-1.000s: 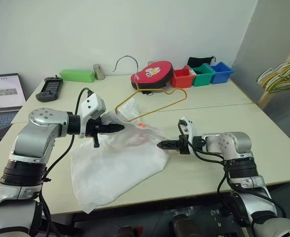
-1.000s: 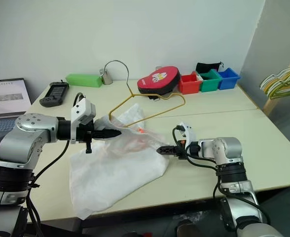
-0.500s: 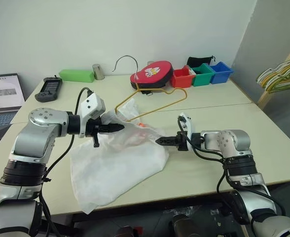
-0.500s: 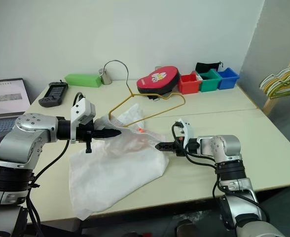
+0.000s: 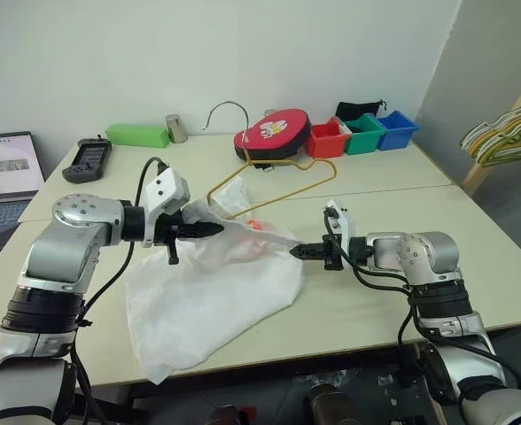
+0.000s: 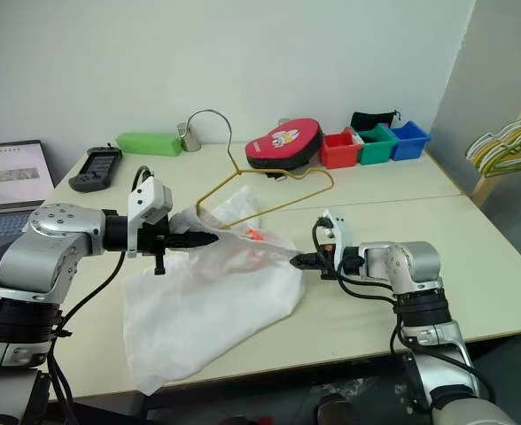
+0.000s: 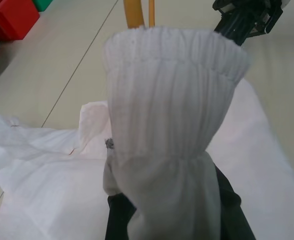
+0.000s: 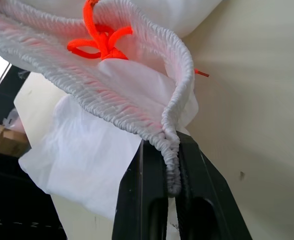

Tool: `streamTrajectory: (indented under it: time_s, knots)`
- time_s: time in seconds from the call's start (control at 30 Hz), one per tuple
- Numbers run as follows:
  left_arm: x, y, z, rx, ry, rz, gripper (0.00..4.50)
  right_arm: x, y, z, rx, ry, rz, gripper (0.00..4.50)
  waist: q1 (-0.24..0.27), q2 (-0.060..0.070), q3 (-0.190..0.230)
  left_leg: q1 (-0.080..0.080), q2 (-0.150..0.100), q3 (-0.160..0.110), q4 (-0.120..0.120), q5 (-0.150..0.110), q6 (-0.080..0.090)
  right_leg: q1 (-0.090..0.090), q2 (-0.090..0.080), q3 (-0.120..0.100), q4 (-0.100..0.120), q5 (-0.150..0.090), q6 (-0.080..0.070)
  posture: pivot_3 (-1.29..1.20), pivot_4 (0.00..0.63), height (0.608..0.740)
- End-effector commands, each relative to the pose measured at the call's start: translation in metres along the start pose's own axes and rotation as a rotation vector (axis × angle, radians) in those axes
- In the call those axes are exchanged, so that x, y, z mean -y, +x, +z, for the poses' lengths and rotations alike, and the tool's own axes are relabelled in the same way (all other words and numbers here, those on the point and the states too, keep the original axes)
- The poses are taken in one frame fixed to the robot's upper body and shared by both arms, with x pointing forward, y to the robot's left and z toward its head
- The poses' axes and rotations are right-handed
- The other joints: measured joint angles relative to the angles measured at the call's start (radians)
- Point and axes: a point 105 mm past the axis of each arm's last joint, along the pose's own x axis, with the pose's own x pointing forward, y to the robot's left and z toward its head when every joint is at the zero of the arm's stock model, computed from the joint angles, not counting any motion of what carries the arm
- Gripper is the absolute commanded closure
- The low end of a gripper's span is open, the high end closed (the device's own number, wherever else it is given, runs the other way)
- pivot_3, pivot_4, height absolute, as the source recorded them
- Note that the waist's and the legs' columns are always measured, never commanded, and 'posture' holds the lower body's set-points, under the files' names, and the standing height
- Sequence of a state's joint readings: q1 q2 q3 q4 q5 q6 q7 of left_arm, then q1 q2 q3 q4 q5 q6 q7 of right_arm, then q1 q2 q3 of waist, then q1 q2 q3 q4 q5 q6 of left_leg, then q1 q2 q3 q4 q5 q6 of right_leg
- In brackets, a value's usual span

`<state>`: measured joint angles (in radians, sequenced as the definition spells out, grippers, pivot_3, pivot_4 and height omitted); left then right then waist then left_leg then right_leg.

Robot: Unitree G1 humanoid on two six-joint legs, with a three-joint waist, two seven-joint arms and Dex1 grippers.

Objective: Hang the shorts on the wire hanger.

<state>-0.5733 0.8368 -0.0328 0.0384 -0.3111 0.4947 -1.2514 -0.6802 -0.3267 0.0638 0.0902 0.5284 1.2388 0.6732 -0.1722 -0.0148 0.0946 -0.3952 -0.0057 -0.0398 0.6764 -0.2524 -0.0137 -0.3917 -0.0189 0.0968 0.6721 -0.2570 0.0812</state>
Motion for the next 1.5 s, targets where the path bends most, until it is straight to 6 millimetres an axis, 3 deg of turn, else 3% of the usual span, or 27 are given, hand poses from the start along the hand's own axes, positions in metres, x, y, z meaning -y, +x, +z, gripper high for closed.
streamTrajectory:
  time_s: [0.03, 0.23, 0.33, 0.57, 0.8, 1.1, 1.33, 1.43, 1.5]
  knots:
    - [0.002, -0.01, 0.006, -0.006, 0.043, -0.013, 4.41, 0.008, -0.017, 0.016, 0.017, -0.257, -0.126, 4.47, 0.0, 0.0, 0.0, -0.001, 0.0, 0.0, 0.0, 0.0, 0.0, -0.001, -0.001, 0.0, 0.0, 0.0, 0.0, -0.1, 0.005, 0.74]
    - [0.018, -0.023, -0.012, -0.138, 0.087, -0.135, 4.41, 0.019, -0.05, 0.034, 0.032, -0.366, -0.195, 4.47, 0.001, 0.0, 0.0, -0.004, 0.0, 0.001, 0.0, 0.0, 0.0, -0.005, 0.0, 0.0, 0.0, 0.0, 0.0, -0.1, 0.015, 0.74]
    - [0.01, -0.028, -0.019, -0.194, 0.127, -0.129, 4.41, 0.021, -0.061, 0.034, 0.01, -0.385, -0.197, 4.47, 0.003, 0.0, 0.0, -0.004, 0.0, 0.002, -0.001, 0.0, 0.0, -0.005, 0.0, 0.001, 0.0, -0.001, -0.001, -0.1, 0.015, 0.74]
    - [-0.001, -0.031, -0.03, -0.275, 0.205, -0.139, 4.41, 0.022, -0.067, 0.031, -0.017, -0.398, -0.203, 4.47, 0.003, -0.001, 0.0, -0.004, 0.0, 0.002, -0.001, 0.0, 0.0, -0.005, 0.0, 0.001, 0.0, -0.001, -0.001, -0.12, 0.027, 0.74]
    - [-0.014, -0.029, -0.028, -0.27, 0.235, -0.101, 4.41, 0.02, -0.071, 0.026, -0.044, -0.412, -0.198, 4.47, 0.003, 0.0, 0.0, -0.004, 0.001, 0.002, -0.001, 0.0, 0.0, -0.005, 0.0, 0.001, -0.001, -0.001, -0.001, -0.13, 0.031, 0.74]
    - [-0.015, -0.037, -0.04, -0.357, 0.296, -0.137, 4.41, 0.022, -0.076, 0.022, -0.054, -0.408, -0.205, 4.47, 0.002, 0.0, 0.0, -0.004, 0.001, 0.002, -0.001, 0.0, 0.0, -0.006, 0.0, 0.001, 0.0, -0.001, -0.001, -0.14, 0.032, 0.74]
    - [-0.028, -0.029, -0.02, -0.239, 0.256, -0.078, 4.41, 0.024, -0.081, 0.017, -0.075, -0.406, -0.21, 4.47, 0.003, 0.0, 0.0, -0.005, 0.001, 0.002, -0.001, 0.0, 0.0, -0.006, -0.001, 0.001, 0.0, -0.001, -0.001, -0.15, 0.032, 0.74]
    - [-0.024, -0.024, -0.006, -0.151, 0.205, -0.102, 4.41, 0.028, -0.08, 0.009, -0.089, -0.39, -0.216, 4.47, 0.001, -0.001, 0.0, -0.005, 0.001, 0.003, 0.0, 0.0, 0.0, -0.006, 0.0, 0.001, 0.0, -0.001, -0.001, -0.16, 0.03, 0.74]
    - [-0.019, -0.024, -0.007, -0.162, 0.203, -0.129, 4.41, 0.033, -0.078, 0.006, -0.089, -0.372, -0.229, 4.47, 0.0, -0.001, 0.0, -0.005, 0.001, 0.002, -0.001, 0.0, 0.0, -0.006, 0.0, 0.001, 0.0, -0.001, -0.001, -0.16, 0.028, 0.74]
